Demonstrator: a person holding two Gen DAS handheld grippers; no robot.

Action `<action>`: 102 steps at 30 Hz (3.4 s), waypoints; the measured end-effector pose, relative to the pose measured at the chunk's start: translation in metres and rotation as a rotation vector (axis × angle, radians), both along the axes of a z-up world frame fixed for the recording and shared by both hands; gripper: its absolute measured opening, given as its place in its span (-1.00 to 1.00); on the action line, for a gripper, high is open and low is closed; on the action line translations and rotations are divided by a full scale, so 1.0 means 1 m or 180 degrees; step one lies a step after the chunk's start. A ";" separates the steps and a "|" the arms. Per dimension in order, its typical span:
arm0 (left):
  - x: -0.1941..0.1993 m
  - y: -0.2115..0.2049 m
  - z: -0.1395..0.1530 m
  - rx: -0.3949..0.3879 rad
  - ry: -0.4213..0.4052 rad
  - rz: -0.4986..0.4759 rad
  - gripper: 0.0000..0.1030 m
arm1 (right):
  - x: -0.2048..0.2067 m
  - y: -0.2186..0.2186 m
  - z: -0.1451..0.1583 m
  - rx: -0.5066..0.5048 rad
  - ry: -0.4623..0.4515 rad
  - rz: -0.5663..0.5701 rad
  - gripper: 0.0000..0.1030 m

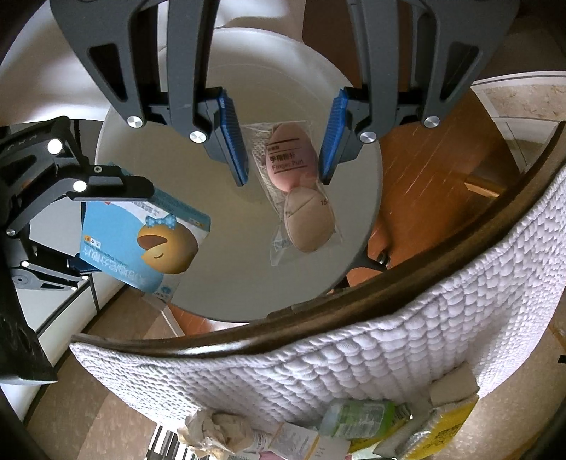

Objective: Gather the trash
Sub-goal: 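Open the right tool to drop the blue box while the left tool drops the sponge bag, then move both open tools back over the items on the blanket, then grasp the crumpled beige tissue with the right tool while the left tool grasps the yellow BABO packet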

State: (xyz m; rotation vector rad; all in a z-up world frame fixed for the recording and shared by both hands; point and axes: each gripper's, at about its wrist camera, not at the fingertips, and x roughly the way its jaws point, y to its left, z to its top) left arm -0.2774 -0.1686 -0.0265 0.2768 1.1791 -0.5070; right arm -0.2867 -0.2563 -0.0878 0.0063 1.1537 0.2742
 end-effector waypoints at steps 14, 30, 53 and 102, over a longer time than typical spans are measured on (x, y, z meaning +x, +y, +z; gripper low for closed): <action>0.011 0.000 -0.028 0.0061 0.0095 -0.0039 -0.15 | 0.025 0.037 -0.026 0.0549 -0.0767 -0.0243 0.53; 0.021 0.000 -0.039 0.0108 0.0175 -0.0070 -0.15 | 0.054 0.051 -0.048 0.0326 -0.0276 -0.0110 0.53; 0.018 0.003 -0.025 0.0193 0.0093 -0.0005 0.70 | 0.045 0.026 -0.018 0.0081 -0.0043 -0.0044 0.55; 0.160 0.062 0.091 0.0112 -0.0874 0.1194 0.93 | 0.156 -0.026 0.107 -0.0006 -0.1023 -0.0481 0.83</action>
